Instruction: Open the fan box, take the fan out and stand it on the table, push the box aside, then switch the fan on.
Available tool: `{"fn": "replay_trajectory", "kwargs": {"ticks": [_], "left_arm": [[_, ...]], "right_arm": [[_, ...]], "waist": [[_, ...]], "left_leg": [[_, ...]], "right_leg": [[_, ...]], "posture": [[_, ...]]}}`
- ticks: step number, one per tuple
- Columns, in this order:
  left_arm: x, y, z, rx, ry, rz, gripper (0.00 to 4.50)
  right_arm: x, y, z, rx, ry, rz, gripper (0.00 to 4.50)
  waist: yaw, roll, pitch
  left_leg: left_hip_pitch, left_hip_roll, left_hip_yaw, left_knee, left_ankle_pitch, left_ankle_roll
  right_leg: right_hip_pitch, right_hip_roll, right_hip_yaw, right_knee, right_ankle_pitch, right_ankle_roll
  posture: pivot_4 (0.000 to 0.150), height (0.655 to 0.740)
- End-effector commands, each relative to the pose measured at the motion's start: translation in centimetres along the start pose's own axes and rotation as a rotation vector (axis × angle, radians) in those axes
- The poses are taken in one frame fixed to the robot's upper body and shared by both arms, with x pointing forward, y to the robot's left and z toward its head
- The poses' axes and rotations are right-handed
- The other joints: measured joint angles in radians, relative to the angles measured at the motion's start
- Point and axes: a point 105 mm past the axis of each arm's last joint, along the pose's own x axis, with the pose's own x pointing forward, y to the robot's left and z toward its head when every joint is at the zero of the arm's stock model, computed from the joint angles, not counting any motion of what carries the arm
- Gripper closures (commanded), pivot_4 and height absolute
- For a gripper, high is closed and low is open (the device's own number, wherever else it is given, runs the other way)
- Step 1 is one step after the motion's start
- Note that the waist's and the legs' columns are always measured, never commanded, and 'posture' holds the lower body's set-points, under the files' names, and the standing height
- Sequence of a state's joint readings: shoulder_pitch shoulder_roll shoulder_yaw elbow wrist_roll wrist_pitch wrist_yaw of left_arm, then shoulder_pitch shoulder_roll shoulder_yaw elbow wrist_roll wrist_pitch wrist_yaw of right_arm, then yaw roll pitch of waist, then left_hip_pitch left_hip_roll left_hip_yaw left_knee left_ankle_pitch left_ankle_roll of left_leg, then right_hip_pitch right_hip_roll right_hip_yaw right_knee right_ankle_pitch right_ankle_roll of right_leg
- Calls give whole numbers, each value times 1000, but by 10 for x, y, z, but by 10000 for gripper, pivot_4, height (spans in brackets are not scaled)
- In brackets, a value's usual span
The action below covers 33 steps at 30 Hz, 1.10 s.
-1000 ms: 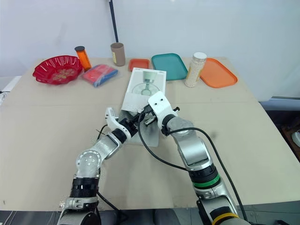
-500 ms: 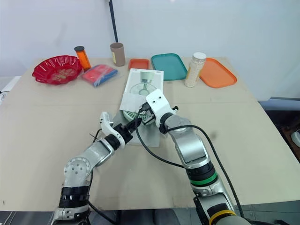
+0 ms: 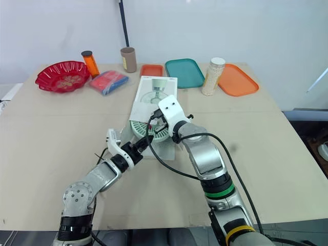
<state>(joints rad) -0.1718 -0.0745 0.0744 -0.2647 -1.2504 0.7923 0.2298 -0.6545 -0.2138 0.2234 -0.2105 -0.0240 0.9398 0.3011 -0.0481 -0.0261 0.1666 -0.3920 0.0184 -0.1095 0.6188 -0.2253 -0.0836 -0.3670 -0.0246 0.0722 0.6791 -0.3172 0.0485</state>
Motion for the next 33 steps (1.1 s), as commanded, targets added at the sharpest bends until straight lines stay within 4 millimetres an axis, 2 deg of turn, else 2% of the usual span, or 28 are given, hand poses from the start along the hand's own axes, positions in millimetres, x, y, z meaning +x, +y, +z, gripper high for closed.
{"fn": "replay_trajectory", "kwargs": {"ticks": [1,15,20,21,23,28,29,33], "left_arm": [[-4,17,-5,-30,-2,88,32182],[-30,17,-9,-48,35,99,32182],[-30,18,-8,-21,38,98,32182],[-29,18,-7,-17,35,94,24653],[-30,16,-6,-1,28,93,17345],[-32,12,5,-21,-20,59,2891],[-33,11,9,-37,-38,51,1231],[-33,11,22,-52,-82,38,1231]], "right_arm": [[3,-4,-9,31,42,-8,45000],[7,1,-13,79,65,15,45000],[7,1,-14,77,70,16,45000],[7,1,-15,77,70,16,45000],[7,1,-15,72,71,14,45000],[7,0,-17,51,69,8,45000],[7,0,-18,48,70,9,45000],[7,0,-19,46,70,9,45000]], "waist": [[0,0,0],[0,0,0],[0,0,0],[0,0,0],[0,0,0],[0,1,0],[0,1,0],[0,1,0]], "left_leg": [[0,0,0,0,0,0],[0,0,0,0,0,0],[0,0,0,-1,0,0],[0,0,0,-1,0,0],[0,0,0,-1,0,0],[0,0,0,-1,0,0],[0,0,0,-1,0,0],[0,0,0,-1,0,0]], "right_leg": [[0,0,0,0,0,0],[0,0,0,0,0,0],[0,0,0,0,0,0],[0,0,0,0,0,0],[0,0,0,0,0,0],[0,0,0,-1,0,0],[0,0,0,-1,0,0],[0,0,0,-1,0,0]], "posture": [[1500,7400],[1500,7400],[1500,7400],[1500,7400],[1500,7400],[1500,7400],[1500,7400],[1500,7400]]}}
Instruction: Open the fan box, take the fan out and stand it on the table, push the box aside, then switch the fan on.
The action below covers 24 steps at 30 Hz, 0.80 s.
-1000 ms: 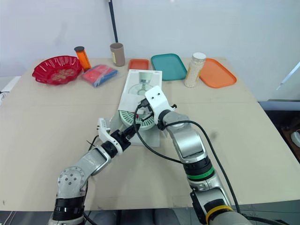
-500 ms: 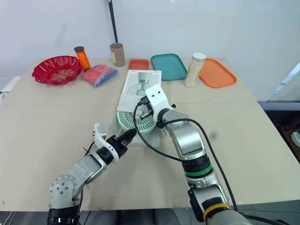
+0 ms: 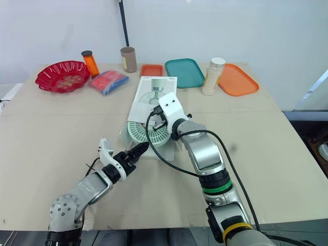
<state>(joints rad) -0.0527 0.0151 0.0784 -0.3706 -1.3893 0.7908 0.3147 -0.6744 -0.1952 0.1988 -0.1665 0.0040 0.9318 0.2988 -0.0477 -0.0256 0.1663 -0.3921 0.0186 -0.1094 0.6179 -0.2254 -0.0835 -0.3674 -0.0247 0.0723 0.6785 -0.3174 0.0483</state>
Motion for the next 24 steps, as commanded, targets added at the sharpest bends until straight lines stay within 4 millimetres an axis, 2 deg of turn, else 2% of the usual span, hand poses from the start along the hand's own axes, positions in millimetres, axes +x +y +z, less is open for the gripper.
{"fn": "replay_trajectory", "kwargs": {"ticks": [1,5,12,18,22,24], "left_arm": [[-4,-1,25,-26,-89,-25,1231],[3,-4,35,-74,-92,-64,1231],[20,-14,23,-136,-25,-135,1231],[20,-13,19,-155,-8,-148,1231],[23,-11,27,-174,-52,-145,11527],[24,-11,28,-179,-58,-148,19547]], "right_arm": [[3,-1,-20,1,70,-6,45000],[4,-1,-18,-2,64,-7,45000],[3,-1,-20,-7,67,-9,45000],[1,0,-21,-7,70,-12,45000],[0,0,-22,-6,73,-13,45000],[0,0,-23,-6,74,-12,45000]], "waist": [[0,0,0],[2,0,0],[2,0,0],[2,0,0],[2,0,0],[2,0,0]], "left_leg": [[0,0,0,0,0,0],[0,0,0,0,0,0],[-1,0,0,0,0,0],[-1,0,0,0,0,0],[-1,0,0,0,0,0],[-1,0,0,0,0,0]], "right_leg": [[0,0,0,0,0,0],[0,0,0,0,0,0],[0,0,-1,-1,0,0],[0,0,-1,-1,0,0],[0,0,-1,-1,0,0],[0,0,-1,-1,0,0]], "posture": [[1500,7400],[1500,7400],[1500,7400],[1500,7400],[1500,7400],[1500,7400]]}}
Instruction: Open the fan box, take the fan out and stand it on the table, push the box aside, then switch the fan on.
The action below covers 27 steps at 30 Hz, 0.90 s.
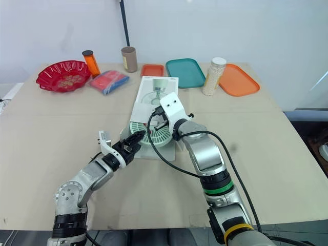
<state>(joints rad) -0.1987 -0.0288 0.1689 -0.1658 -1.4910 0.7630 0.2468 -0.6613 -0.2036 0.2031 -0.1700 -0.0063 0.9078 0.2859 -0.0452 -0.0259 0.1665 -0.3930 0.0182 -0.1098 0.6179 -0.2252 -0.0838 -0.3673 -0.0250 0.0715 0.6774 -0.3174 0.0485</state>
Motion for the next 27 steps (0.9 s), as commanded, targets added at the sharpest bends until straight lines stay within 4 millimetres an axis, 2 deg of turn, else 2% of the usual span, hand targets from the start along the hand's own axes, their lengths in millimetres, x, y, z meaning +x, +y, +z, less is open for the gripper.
{"fn": "replay_trajectory", "kwargs": {"ticks": [1,5,9,14,15,17,21,27], "left_arm": [[3,-8,3,-3,-17,-41,19547],[5,-9,-2,-7,-7,-54,19547],[9,-2,-7,-13,-2,-32,19547],[9,0,-5,-2,-18,-26,19547],[9,0,-4,-1,-21,-27,24880],[7,1,-4,0,-21,-22,29040],[1,2,-8,13,4,-11,29261],[-19,11,-8,31,21,28,29261]], "right_arm": [[1,4,-21,9,83,13,45000],[1,4,-21,6,83,14,45000],[0,2,-22,9,82,7,45000],[0,4,-23,9,84,19,45000],[1,5,-22,9,83,21,45000],[2,5,-21,9,80,24,45000],[3,5,-19,8,79,24,45000],[4,3,-20,7,90,10,45000]], "waist": [[0,0,0],[0,0,0],[0,0,0],[0,0,0],[0,0,0],[0,0,0],[-1,0,0],[-3,0,0]], "left_leg": [[0,0,0,0,0,0],[0,0,0,0,0,0],[0,0,0,0,0,0],[0,0,0,0,0,0],[0,0,0,0,0,0],[0,0,0,0,0,0],[0,0,0,0,0,0],[0,1,0,-1,0,0]], "right_leg": [[0,0,0,0,0,0],[0,0,0,0,0,0],[0,0,0,0,0,0],[0,0,0,0,0,0],[0,0,0,0,0,0],[0,0,0,0,0,0],[0,0,0,0,0,0],[0,1,0,-1,0,0]], "posture": [[1500,7400],[1500,7400],[1500,7400],[1500,7400],[1500,7400],[1500,7400],[1500,7400],[1500,7400]]}}
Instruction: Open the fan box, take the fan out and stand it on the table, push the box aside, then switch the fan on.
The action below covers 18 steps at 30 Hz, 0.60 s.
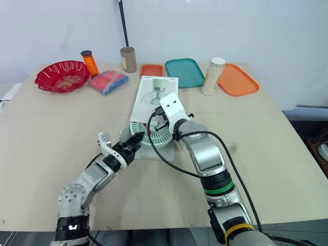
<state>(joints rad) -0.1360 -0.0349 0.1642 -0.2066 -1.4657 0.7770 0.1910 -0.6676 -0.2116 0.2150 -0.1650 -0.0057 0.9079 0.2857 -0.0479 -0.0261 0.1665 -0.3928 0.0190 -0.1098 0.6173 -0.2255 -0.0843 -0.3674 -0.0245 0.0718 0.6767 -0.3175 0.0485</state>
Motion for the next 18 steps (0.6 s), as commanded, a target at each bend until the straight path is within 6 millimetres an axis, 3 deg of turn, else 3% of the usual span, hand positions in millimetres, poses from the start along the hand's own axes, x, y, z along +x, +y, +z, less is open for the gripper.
{"fn": "replay_trajectory", "kwargs": {"ticks": [1,9,18], "left_arm": [[-12,8,-1,23,23,53,29261],[-30,-1,-17,8,66,64,29261],[-68,12,-20,-32,58,160,29261]], "right_arm": [[3,2,-20,30,87,5,45000],[3,1,-20,37,87,1,45000],[4,2,-20,29,96,12,45000]], "waist": [[0,0,0],[0,0,0],[1,0,0]], "left_leg": [[0,0,0,0,0,0],[0,0,0,0,0,0],[0,1,0,0,0,0]], "right_leg": [[0,0,0,0,0,0],[0,0,0,-1,0,0],[0,0,0,-1,0,0]], "posture": [[1500,7400],[1500,7400],[1500,7400]]}}
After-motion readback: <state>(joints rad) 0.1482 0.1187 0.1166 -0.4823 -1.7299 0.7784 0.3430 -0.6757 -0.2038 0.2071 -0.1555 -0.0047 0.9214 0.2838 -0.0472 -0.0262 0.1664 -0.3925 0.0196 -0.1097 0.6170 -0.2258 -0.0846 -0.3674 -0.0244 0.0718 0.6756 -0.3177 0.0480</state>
